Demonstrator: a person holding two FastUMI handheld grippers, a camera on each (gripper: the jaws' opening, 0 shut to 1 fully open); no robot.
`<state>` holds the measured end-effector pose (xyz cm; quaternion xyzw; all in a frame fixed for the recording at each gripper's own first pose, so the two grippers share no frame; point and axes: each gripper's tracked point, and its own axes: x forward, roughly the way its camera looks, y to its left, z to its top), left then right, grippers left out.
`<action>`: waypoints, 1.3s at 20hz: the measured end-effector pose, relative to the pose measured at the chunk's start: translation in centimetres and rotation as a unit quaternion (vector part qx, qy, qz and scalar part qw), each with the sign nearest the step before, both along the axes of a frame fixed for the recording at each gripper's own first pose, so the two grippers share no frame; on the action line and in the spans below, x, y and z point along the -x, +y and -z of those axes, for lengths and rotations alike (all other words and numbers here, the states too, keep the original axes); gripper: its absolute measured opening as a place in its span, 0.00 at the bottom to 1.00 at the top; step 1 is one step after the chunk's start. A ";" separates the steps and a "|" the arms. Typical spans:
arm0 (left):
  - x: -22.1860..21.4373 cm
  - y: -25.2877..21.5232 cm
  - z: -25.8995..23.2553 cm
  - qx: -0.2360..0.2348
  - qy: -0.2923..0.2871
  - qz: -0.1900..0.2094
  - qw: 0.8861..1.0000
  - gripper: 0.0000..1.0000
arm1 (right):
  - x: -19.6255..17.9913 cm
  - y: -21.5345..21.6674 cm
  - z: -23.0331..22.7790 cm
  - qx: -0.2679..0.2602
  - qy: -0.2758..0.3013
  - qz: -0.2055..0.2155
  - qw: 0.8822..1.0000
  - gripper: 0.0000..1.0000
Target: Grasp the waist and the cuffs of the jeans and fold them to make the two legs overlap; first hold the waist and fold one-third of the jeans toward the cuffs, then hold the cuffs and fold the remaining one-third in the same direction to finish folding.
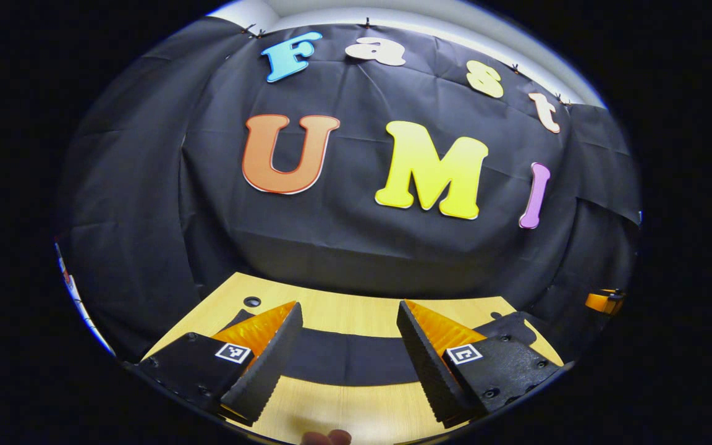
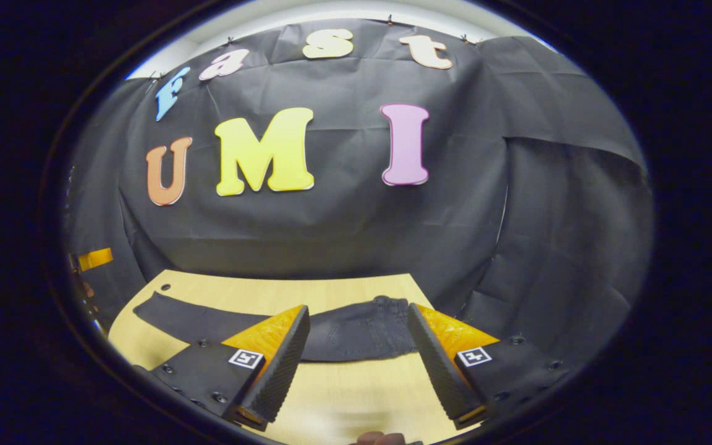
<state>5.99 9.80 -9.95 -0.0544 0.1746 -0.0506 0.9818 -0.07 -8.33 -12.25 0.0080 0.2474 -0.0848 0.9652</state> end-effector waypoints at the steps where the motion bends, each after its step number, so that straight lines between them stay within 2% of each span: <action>1: -0.1 -0.4 0.0 -0.003 0.000 0.007 1.000 0.99 | 0.4 -0.2 0.5 -0.007 0.004 0.005 1.000 0.98; 3: -0.3 -1.3 0.0 -0.007 0.001 0.017 1.000 0.99 | 1.0 -0.9 1.6 -0.011 0.010 0.017 1.000 0.98; 4: -0.3 -1.8 0.0 -0.007 0.002 0.022 1.000 0.99 | 1.1 -1.2 1.9 -0.015 0.011 0.023 1.000 0.93; 5: -0.3 -2.2 -0.1 -0.008 0.002 0.026 1.000 0.99 | 1.0 -1.7 2.6 -0.018 0.013 0.029 0.999 0.98; 6: -0.4 -2.8 -0.1 -0.009 0.003 0.031 0.999 0.99 | 0.9 -2.3 3.4 -0.022 0.017 0.036 0.999 0.93; 10: -0.2 -4.4 0.0 -0.012 0.014 0.040 0.999 0.99 | -0.6 -5.1 7.5 -0.045 0.028 0.065 0.997 0.93; 11: -0.3 -4.6 -0.2 -0.014 0.014 0.039 0.999 0.99 | -1.1 -6.0 8.7 -0.051 0.032 0.072 0.996 0.98; 15: 0.0 -5.6 -0.3 -0.022 0.023 0.029 0.999 0.99 | -3.3 -10.2 14.3 -0.062 0.053 0.096 0.992 0.98; 20: 0.5 -8.1 0.7 -0.013 0.042 0.013 0.999 0.99 | -7.3 -15.2 20.8 -0.067 0.083 0.098 0.989 0.99; 26: 1.3 -10.2 1.0 -0.021 0.053 -0.002 0.998 0.99 | -10.7 -17.5 25.8 -0.083 0.103 0.086 0.987 0.99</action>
